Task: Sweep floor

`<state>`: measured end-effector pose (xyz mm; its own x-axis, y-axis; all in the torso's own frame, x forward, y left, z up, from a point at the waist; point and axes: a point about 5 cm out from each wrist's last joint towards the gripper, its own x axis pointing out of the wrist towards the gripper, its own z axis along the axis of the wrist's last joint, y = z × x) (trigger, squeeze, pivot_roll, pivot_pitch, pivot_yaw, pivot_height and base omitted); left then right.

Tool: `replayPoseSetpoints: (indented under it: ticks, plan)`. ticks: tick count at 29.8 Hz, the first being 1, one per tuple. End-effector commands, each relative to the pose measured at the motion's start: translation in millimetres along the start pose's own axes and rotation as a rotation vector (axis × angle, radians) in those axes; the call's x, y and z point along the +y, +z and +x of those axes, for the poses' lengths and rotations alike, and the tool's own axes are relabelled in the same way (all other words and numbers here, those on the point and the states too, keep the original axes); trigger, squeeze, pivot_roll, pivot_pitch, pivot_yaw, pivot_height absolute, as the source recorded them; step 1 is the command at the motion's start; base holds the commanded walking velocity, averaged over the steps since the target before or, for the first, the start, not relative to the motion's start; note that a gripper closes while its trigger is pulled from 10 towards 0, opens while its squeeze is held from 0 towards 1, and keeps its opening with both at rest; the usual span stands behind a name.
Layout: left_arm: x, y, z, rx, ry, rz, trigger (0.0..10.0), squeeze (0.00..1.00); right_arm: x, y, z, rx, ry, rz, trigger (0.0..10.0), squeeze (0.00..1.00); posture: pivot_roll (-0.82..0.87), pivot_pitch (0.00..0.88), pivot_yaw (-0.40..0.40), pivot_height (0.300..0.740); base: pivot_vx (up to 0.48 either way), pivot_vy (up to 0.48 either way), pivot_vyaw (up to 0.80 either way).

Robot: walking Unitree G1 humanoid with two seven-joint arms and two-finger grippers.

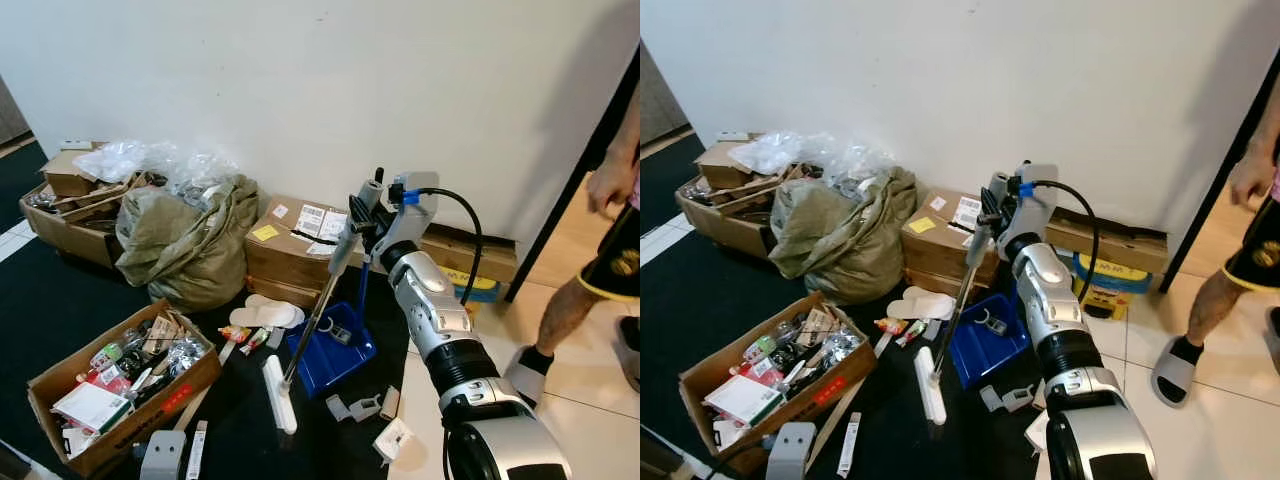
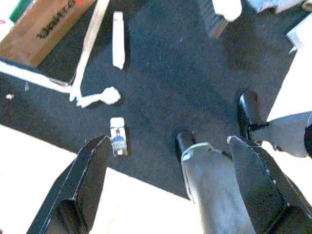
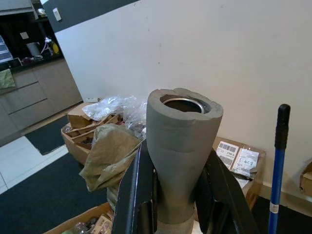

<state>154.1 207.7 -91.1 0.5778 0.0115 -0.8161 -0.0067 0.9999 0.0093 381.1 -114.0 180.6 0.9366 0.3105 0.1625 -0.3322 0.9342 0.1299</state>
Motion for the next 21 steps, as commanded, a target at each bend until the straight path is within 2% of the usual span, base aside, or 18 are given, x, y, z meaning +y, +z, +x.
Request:
replayPoseSetpoints:
  ticks: [1,15,21]
  plan:
    - [-3.0,-5.4,-1.0,0.012,-0.012,0.019,10.0,0.0,4.9,7.0,0.5,-0.03,0.027,-0.012,10.0,0.0,-0.04,0.0,0.026,0.74,0.281,0.0,0.0]
    - [-13.7,-4.0,0.9,0.013,-0.035,0.04,10.0,0.0,10.3,11.2,2.8,-0.052,0.048,0.004,10.0,0.0,-0.03,0.0,0.027,0.74,0.287,0.0,0.0]
    - [-12.2,-3.5,0.9,0.014,-0.036,0.042,10.0,0.0,10.9,12.3,2.1,-0.058,0.048,0.021,10.0,0.0,-0.03,0.0,0.026,0.74,0.287,0.0,0.0]
